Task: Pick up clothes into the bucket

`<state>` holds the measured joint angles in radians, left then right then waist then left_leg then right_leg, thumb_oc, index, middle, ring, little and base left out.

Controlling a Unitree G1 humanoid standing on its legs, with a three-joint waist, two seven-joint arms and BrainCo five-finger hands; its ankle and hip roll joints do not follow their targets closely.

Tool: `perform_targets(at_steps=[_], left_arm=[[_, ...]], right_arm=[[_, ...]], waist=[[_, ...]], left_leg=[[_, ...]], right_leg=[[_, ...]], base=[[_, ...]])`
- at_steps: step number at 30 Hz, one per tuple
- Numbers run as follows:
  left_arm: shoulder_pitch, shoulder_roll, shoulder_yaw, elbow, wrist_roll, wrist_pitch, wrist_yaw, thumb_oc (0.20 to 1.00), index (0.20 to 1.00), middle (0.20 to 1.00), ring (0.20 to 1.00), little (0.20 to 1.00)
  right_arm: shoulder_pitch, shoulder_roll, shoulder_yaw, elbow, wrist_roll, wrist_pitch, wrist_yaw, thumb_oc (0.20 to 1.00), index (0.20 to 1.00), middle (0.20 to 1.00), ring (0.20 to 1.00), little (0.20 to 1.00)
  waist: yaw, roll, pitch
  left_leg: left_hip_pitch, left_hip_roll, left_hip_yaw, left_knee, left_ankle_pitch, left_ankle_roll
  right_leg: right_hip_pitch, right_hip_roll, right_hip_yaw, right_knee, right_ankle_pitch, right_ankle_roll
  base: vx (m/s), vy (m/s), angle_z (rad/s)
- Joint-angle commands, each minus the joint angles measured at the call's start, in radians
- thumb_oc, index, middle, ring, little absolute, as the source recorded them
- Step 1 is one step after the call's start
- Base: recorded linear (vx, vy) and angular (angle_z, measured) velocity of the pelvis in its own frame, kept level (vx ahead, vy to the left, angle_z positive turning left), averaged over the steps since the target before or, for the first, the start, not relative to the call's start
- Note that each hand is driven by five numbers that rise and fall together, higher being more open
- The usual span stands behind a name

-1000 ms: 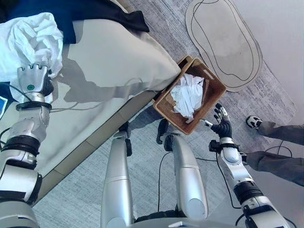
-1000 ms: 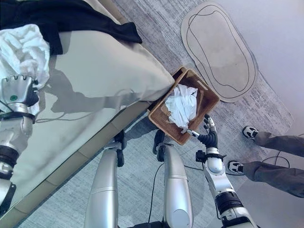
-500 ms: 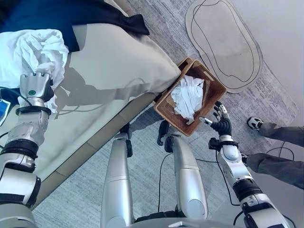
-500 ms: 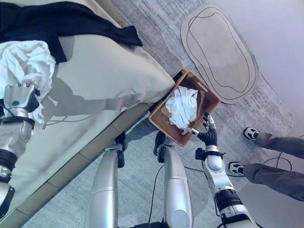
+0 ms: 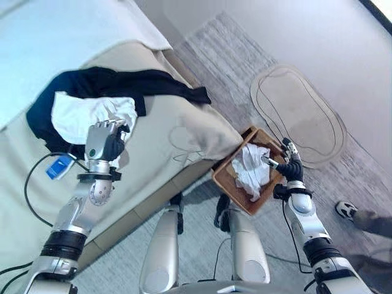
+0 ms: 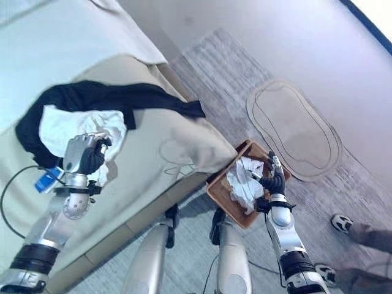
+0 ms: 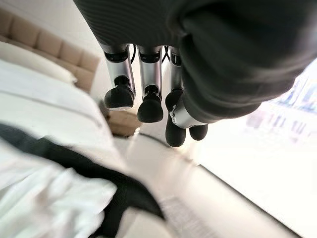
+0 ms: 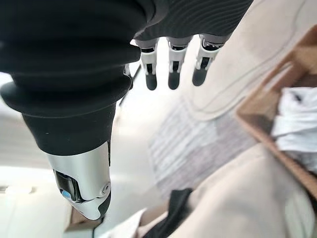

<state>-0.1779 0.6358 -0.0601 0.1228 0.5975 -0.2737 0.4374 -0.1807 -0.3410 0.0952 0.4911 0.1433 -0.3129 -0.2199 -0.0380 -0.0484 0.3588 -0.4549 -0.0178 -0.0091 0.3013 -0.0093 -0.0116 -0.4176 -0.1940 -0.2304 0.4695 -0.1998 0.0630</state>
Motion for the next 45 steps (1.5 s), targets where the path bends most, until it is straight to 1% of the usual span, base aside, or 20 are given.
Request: perform_targets(at_steps=[1,3,4,6,8,12,13,14,15,18,20,25,30,35,36,37,41,43,44,45], left_arm=[[0.005,0.013,-0.011,-0.103,-0.108,-0.115,-0.058,0.2,0.2,0.2,0.2,0.2],[0.014,0.007,-0.014,-0.165,-0.186,-0.149,-0.094,0.2,0.2,0.2,0.2,0.2],[0.017,-0.001,-0.019,-0.202,-0.272,-0.17,-0.129,0.2,0.2,0.2,0.2,0.2],[0.017,-0.006,-0.02,-0.213,-0.303,-0.171,-0.143,0.2,0.2,0.2,0.2,0.2],[0.008,-0.023,-0.038,-0.292,-0.431,-0.193,-0.207,0.2,0.2,0.2,0.2,0.2],[-0.015,-0.036,-0.058,-0.334,-0.525,-0.2,-0.255,0.2,0.2,0.2,0.2,0.2],[-0.044,-0.054,-0.08,-0.351,-0.589,-0.199,-0.286,0.2,0.2,0.2,0.2,0.2],[-0.045,-0.054,-0.079,-0.351,-0.593,-0.199,-0.289,0.2,0.2,0.2,0.2,0.2],[-0.073,-0.067,-0.089,-0.363,-0.639,-0.189,-0.311,0.2,0.2,0.2,0.2,0.2],[-0.104,-0.065,-0.083,-0.368,-0.564,-0.167,-0.279,0.2,0.2,0.2,0.2,0.2],[-0.102,-0.081,-0.074,-0.368,-0.625,-0.166,-0.302,0.2,0.2,0.2,0.2,0.2],[-0.171,-0.098,-0.095,-0.408,-0.664,-0.171,-0.33,0.2,0.2,0.2,0.2,0.2],[-0.316,-0.085,-0.125,-0.372,-0.651,-0.162,-0.292,0.2,0.2,0.2,0.2,0.2],[-0.315,-0.086,-0.108,-0.341,-0.608,-0.151,-0.253,0.2,0.2,0.2,0.2,0.2],[-0.263,-0.087,-0.079,-0.311,-0.524,-0.138,-0.211,0.934,0.934,0.934,0.934,0.934],[-0.23,-0.087,-0.064,-0.287,-0.478,-0.13,-0.195,1.0,1.0,1.0,1.0,1.0],[-0.051,-0.087,0.026,-0.131,-0.353,-0.112,-0.122,1.0,1.0,1.0,1.0,1.0],[0.004,-0.088,0.059,-0.012,-0.282,-0.086,-0.064,1.0,1.0,1.0,1.0,1.0],[0.002,-0.088,0.057,-0.007,-0.278,-0.089,-0.058,1.0,1.0,1.0,1.0,1.0],[0.032,-0.078,0.079,0.087,-0.224,-0.068,-0.004,1.0,1.0,1.0,1.0,1.0]], right_arm=[[0.045,-0.07,0.047,-0.087,-0.128,-0.032,0.028,1.0,1.0,1.0,1.0,1.0],[0.039,-0.093,0.074,-0.118,-0.186,-0.027,0.033,1.0,1.0,1.0,1.0,1.0],[0.03,-0.099,0.093,-0.135,-0.196,-0.025,0.043,1.0,1.0,1.0,1.0,1.0],[0.027,-0.096,0.101,-0.141,-0.192,-0.026,0.047,1.0,1.0,1.0,1.0,1.0],[0.013,-0.096,0.14,-0.184,-0.171,-0.029,0.089,1.0,1.0,1.0,1.0,1.0],[-0.017,-0.101,0.184,-0.2,-0.187,-0.028,0.118,1.0,1.0,1.0,1.0,1.0],[-0.039,-0.097,0.218,-0.206,-0.196,-0.024,0.135,1.0,1.0,1.0,1.0,1.0],[-0.04,-0.097,0.218,-0.206,-0.196,-0.024,0.135,1.0,1.0,1.0,1.0,1.0],[-0.054,-0.092,0.242,-0.206,-0.212,-0.015,0.144,1.0,1.0,1.0,1.0,1.0],[-0.052,-0.087,0.257,-0.213,-0.232,-0.007,0.153,1.0,1.0,1.0,1.0,1.0],[-0.025,-0.078,0.248,-0.221,-0.219,-0.003,0.162,1.0,1.0,1.0,1.0,1.0],[0.005,-0.066,0.257,-0.218,-0.21,0.001,0.19,1.0,1.0,1.0,1.0,1.0],[0.002,-0.064,0.285,-0.209,-0.21,0.007,0.203,1.0,1.0,1.0,1.0,1.0],[0.027,-0.065,0.278,-0.219,-0.208,0.011,0.207,1.0,1.0,1.0,1.0,1.0],[0.04,-0.061,0.267,-0.216,-0.21,0.012,0.204,1.0,1.0,1.0,1.0,1.0],[0.046,-0.06,0.262,-0.216,-0.209,0.011,0.202,1.0,1.0,1.0,1.0,1.0],[0.079,-0.064,0.22,-0.225,-0.206,0.004,0.186,1.0,1.0,1.0,1.0,1.0],[0.09,-0.07,0.207,-0.223,-0.207,-0.001,0.174,1.0,1.0,1.0,1.0,1.0],[0.09,-0.07,0.208,-0.223,-0.207,-0.001,0.173,1.0,1.0,1.0,1.0,1.0],[0.092,-0.075,0.198,-0.223,-0.202,-0.008,0.162,1.0,1.0,1.0,1.0,1.0]], waist=[[-0.025,0.005,-0.086],[-0.026,0.008,-0.103],[-0.026,0.01,-0.109],[-0.028,0.011,-0.117],[-0.03,0.012,-0.142],[-0.026,0.015,-0.164],[-0.027,0.017,-0.182],[-0.026,0.017,-0.178],[-0.027,0.02,-0.198],[-0.024,0.023,-0.214],[-0.025,0.028,-0.222],[-0.032,0.034,-0.248],[-0.036,0.036,-0.271],[-0.037,0.04,-0.278],[-0.034,0.039,-0.274],[-0.034,0.039,-0.272],[-0.03,0.034,-0.25],[-0.029,0.03,-0.228],[-0.03,0.031,-0.23],[-0.029,0.026,-0.196]], left_leg=[[0.036,0.057,-0.047,-0.041,-0.017,-0.018],[0.071,0.062,-0.041,-0.069,-0.011,-0.022],[0.105,0.069,-0.035,-0.09,-0.012,-0.026],[0.12,0.071,-0.033,-0.108,-0.002,-0.026],[0.175,0.079,-0.017,-0.142,0.001,-0.03],[0.223,0.085,-0.001,-0.159,-0.001,-0.034],[0.252,0.087,0.007,-0.172,-0.002,-0.037],[0.258,0.088,0.008,-0.175,-0.002,-0.037],[0.281,0.091,0.013,-0.187,-0.003,-0.038],[0.31,0.093,0.016,-0.199,-0.006,-0.039],[0.329,0.095,0.018,-0.207,-0.007,-0.04],[0.366,0.097,0.018,-0.233,-0.006,-0.042],[0.386,0.097,0.015,-0.249,-0.003,-0.044],[0.39,0.094,0.013,-0.249,-0.005,-0.042],[0.389,0.094,0.012,-0.247,-0.007,-0.042],[0.386,0.094,0.013,-0.246,-0.008,-0.042],[0.365,0.09,0.012,-0.223,-0.013,-0.041],[0.341,0.088,0.009,-0.202,-0.016,-0.04],[0.337,0.088,0.009,-0.197,-0.018,-0.04],[0.306,0.085,0.006,-0.175,-0.017,-0.039]], right_leg=[[0.092,-0.067,0.063,-0.258,0.223,0.11],[0.12,-0.063,0.06,-0.285,0.229,0.114],[0.153,-0.058,0.059,-0.306,0.231,0.116],[0.166,-0.054,0.058,-0.327,0.242,0.116],[0.218,-0.04,0.061,-0.379,0.261,0.119],[0.261,-0.032,0.066,-0.415,0.269,0.12],[0.285,-0.025,0.068,-0.43,0.271,0.119],[0.29,-0.024,0.069,-0.433,0.272,0.119],[0.308,-0.02,0.071,-0.444,0.271,0.12],[0.337,-0.014,0.068,-0.457,0.268,0.117],[0.357,-0.012,0.061,-0.461,0.263,0.116],[0.389,-0.007,0.051,-0.473,0.257,0.114],[0.411,-0.004,0.043,-0.479,0.252,0.114],[0.413,-0.004,0.042,-0.479,0.251,0.115],[0.41,-0.005,0.042,-0.48,0.252,0.116],[0.408,-0.005,0.042,-0.48,0.252,0.116],[0.393,-0.005,0.048,-0.474,0.253,0.113],[0.375,-0.007,0.053,-0.462,0.251,0.11],[0.371,-0.008,0.053,-0.46,0.25,0.11],[0.346,-0.01,0.058,-0.444,0.25,0.108]], base=[[0.05,-0.03,-0.05],[0.06,-0.047,-0.08],[0.04,-0.042,-0.06],[0.03,-0.027,-0.09],[0.06,-0.065,-0.11],[0.07,-0.048,-0.17],[0.06,-0.032,-0.1],[0.1,-0.058,-0.07],[0.07,-0.042,-0.06],[0.08,-0.052,-0.12],[0.08,-0.036,-0.04],[0.07,-0.015,0.01],[0.04,-0.019,0.05],[0.03,-0.007,0.06],[0.0,0.0,0.0],[0.0,0.0,0.0],[-0.02,0.011,-0.04],[-0.06,0.027,-0.04],[-0.11,0.038,-0.02],[-0.17,0.041,0.0]])
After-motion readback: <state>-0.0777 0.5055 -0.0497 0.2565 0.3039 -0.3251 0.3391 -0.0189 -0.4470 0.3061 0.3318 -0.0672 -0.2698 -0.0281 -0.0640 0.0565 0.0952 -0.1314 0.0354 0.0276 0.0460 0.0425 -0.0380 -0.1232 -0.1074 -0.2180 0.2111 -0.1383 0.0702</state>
